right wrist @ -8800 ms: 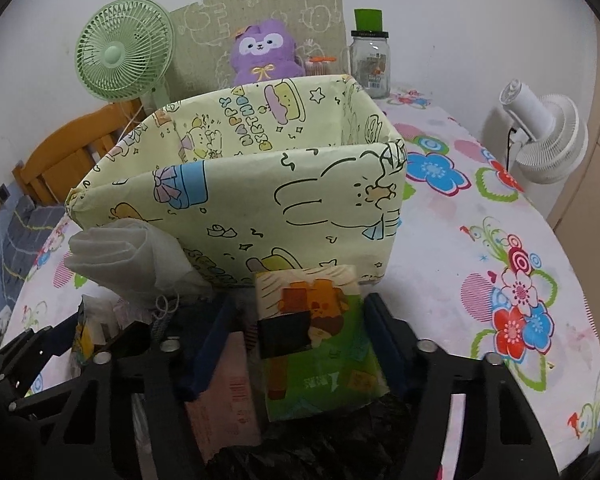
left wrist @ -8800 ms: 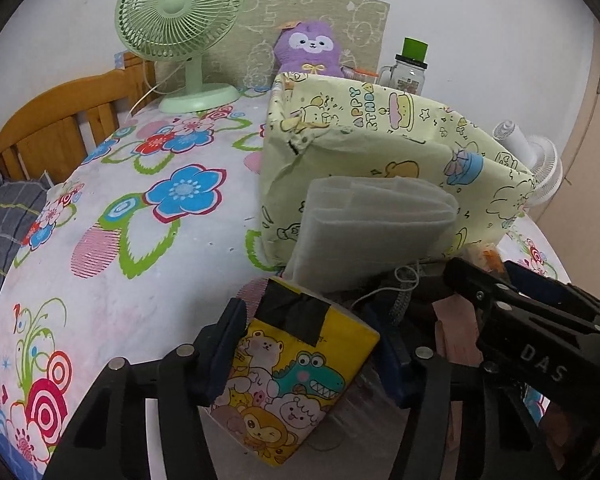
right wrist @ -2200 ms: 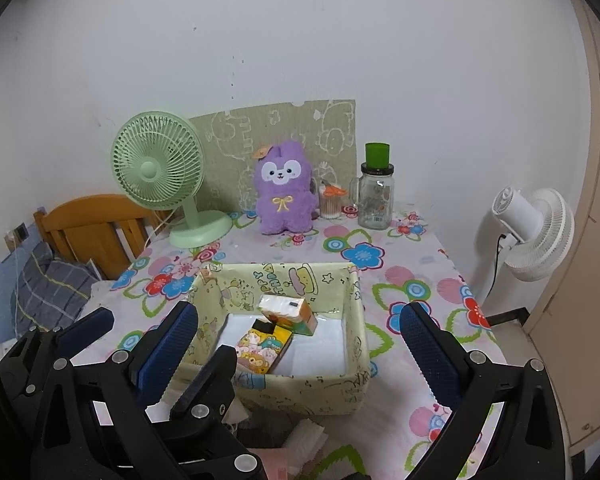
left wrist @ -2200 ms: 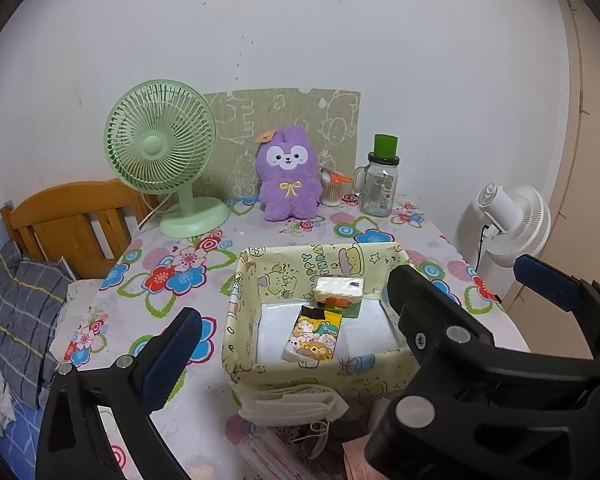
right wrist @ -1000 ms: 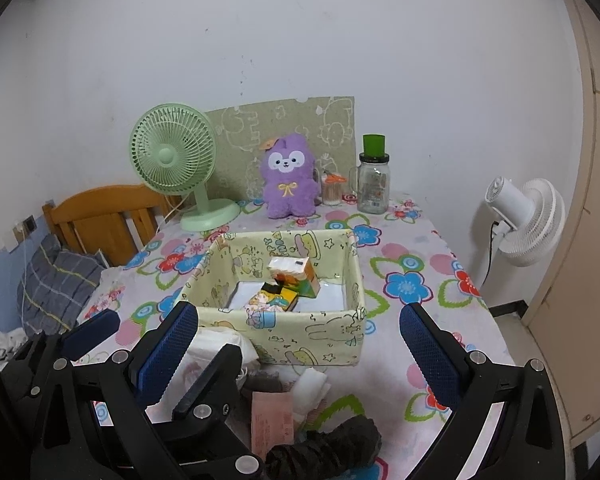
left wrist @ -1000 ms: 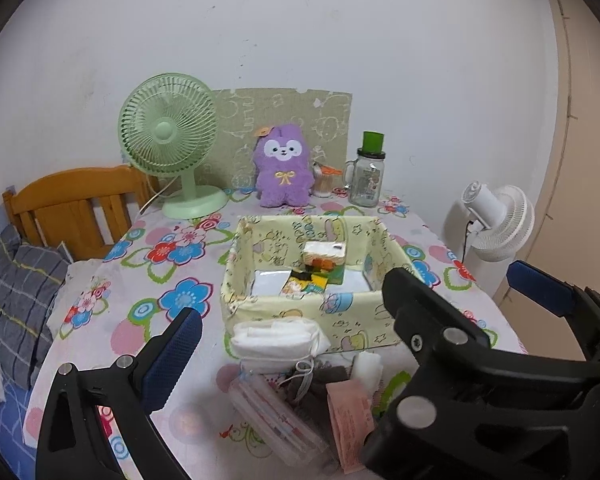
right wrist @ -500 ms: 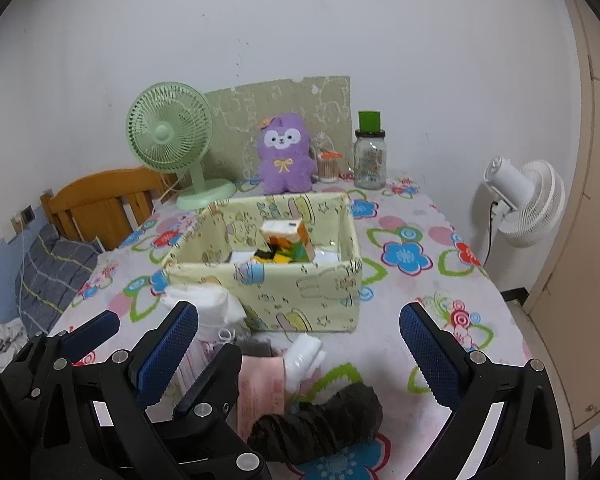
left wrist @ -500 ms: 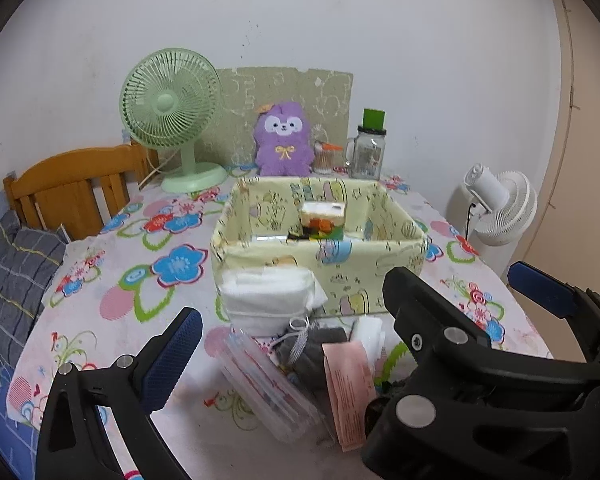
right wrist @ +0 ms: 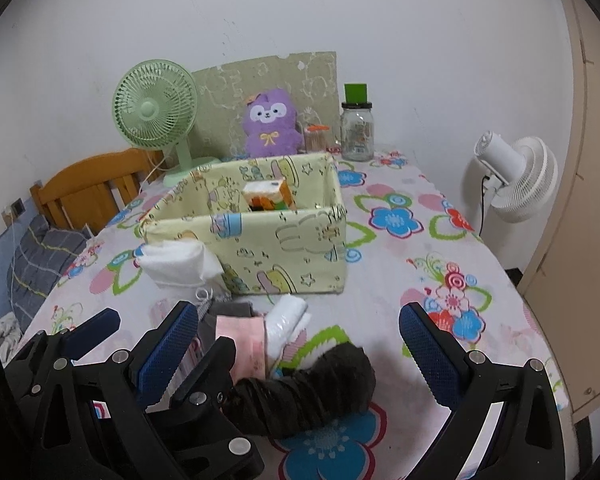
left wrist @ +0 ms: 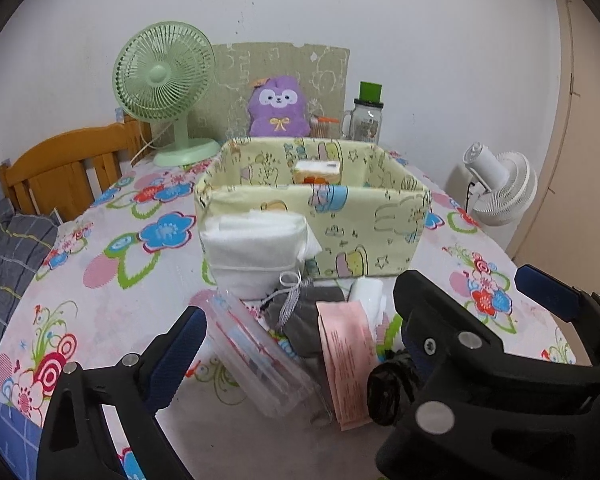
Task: Organize soft objects
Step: 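Grasp the black wrapped bundle with the right tool while the left grasps the pink packet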
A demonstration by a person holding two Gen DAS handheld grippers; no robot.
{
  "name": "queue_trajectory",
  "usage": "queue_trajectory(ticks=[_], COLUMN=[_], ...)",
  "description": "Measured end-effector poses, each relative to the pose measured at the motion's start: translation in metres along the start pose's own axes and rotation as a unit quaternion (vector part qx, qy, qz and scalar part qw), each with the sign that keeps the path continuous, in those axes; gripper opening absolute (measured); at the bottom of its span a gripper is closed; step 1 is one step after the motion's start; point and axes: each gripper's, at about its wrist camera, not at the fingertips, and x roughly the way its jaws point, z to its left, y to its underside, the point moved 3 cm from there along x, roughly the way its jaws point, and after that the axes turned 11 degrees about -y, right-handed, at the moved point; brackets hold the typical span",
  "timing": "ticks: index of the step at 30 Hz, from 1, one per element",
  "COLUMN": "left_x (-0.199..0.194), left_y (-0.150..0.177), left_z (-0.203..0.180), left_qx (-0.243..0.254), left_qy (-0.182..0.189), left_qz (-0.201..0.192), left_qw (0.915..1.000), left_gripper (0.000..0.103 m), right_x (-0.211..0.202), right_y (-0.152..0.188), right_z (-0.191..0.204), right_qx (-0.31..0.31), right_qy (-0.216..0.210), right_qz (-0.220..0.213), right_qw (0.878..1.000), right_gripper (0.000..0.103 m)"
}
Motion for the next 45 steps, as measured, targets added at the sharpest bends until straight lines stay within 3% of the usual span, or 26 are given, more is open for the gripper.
queue_trajectory(ticks=[12,16,23,38,45], left_x=[0.018,0.023,0.031,0.039,0.037], left_y=[0.01,0.013,0.017,0.025,0.023], left_z=[0.001,-0.003,-0.007,-0.028,-0.031], left_qx=[-0.002,0.004,0.007,0.047,0.042], left_qy=[-0.003,-0.002,-0.003,-0.024,-0.022], left_qz=[0.032,0.041,0.057,0.066,0.064], left_qw=[0.9995,0.9991,0.9983,0.9964,0.9968], left_gripper=[0.093,0.091,0.089,0.083,0.083], right_x=[0.011,0.018,0.026,0.043,0.039], right_y=[0.014,0.016,0.02,0.035,0.031], right_z=[-0.012,-0.019,-0.029,-0.039,-0.041], right_qx=[0.019,0.03,0.043,0.075,0.074], right_qy=[0.014,0.028,0.037,0.014,0.013], right_qz=[0.019,0.038,0.054,0.095,0.085], right_qw=[1.0,0.998,0.997,0.993,0.994], right_gripper=[0.093,0.082,0.074,0.044,0.042])
